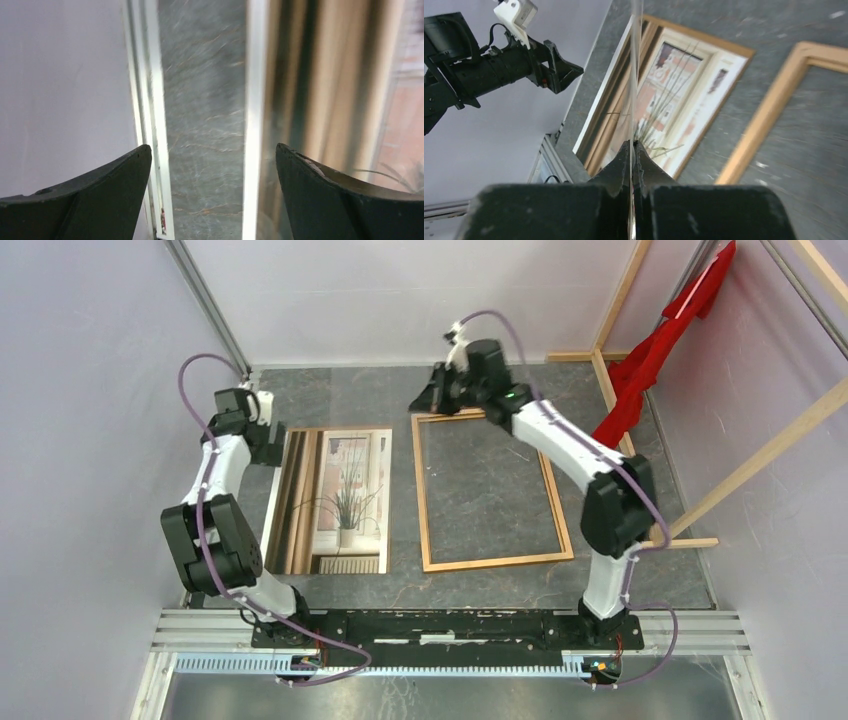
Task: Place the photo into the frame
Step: Pick up the photo frame item at the center of the board, then move the photo frame to the center of the board.
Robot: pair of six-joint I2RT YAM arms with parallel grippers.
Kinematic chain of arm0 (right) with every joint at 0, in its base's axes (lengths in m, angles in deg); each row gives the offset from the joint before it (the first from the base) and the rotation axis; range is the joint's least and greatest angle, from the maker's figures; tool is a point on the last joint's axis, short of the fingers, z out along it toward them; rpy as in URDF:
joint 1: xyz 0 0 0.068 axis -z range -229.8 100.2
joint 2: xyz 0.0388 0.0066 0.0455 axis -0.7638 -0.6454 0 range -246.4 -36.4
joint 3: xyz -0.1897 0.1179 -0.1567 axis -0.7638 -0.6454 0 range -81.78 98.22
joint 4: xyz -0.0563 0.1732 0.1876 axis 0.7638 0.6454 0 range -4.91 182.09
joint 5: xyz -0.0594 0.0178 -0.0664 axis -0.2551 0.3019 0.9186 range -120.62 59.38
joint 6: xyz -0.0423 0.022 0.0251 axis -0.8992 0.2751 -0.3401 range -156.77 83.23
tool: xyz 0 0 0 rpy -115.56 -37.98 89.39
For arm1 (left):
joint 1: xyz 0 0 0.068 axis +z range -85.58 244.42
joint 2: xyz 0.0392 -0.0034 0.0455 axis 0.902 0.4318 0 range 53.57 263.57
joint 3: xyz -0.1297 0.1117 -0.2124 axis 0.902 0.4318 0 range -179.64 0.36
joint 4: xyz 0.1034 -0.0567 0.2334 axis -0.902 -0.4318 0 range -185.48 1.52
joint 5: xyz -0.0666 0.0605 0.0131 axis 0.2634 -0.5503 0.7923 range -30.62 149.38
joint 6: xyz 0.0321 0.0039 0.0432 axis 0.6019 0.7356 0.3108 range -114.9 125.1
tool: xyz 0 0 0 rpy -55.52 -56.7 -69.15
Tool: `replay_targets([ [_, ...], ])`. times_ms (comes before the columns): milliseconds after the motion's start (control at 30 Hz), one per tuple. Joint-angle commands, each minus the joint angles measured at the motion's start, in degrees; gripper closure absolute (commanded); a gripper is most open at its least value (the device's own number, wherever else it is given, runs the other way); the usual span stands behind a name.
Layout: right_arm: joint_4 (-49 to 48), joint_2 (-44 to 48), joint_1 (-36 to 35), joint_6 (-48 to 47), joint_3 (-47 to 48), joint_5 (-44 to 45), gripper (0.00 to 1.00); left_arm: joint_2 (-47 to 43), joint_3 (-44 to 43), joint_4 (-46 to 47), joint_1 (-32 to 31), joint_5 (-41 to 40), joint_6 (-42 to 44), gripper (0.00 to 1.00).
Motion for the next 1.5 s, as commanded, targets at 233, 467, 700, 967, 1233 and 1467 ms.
replay_targets([
  [233,19.12,31.1,21.49,-16.6,-19.83,3.68,1.0,0.34,-7.8,-8.1,-25.71,1.36,-4.53,0.0],
  [467,26.03,40.38,26.4,-16.63,-13.7,9.43,1.0,8.37,-15.78,-8.17,-35.48,10.99,-13.82,0.0],
  [700,30.99,41.69,29.0,-17.04,-4.54,12.44,1.0,15.04,-19.49,-5.67,-43.74,18.27,-20.49,0.0],
  [967,30.95,39.88,29.55,-16.26,-2.28,11.38,1.0,18.16,-12.75,2.12,-49.29,10.75,-21.93,0.04],
  [1233,30.22,39.16,29.56,-16.1,-2.28,10.17,1.0,20.86,-7.39,6.65,-51.34,-1.17,-18.82,0.21],
  [1467,29.77,38.34,29.56,-15.57,-1.94,8.23,1.0,19.82,-4.27,6.75,-51.06,-7.44,-16.27,0.33],
])
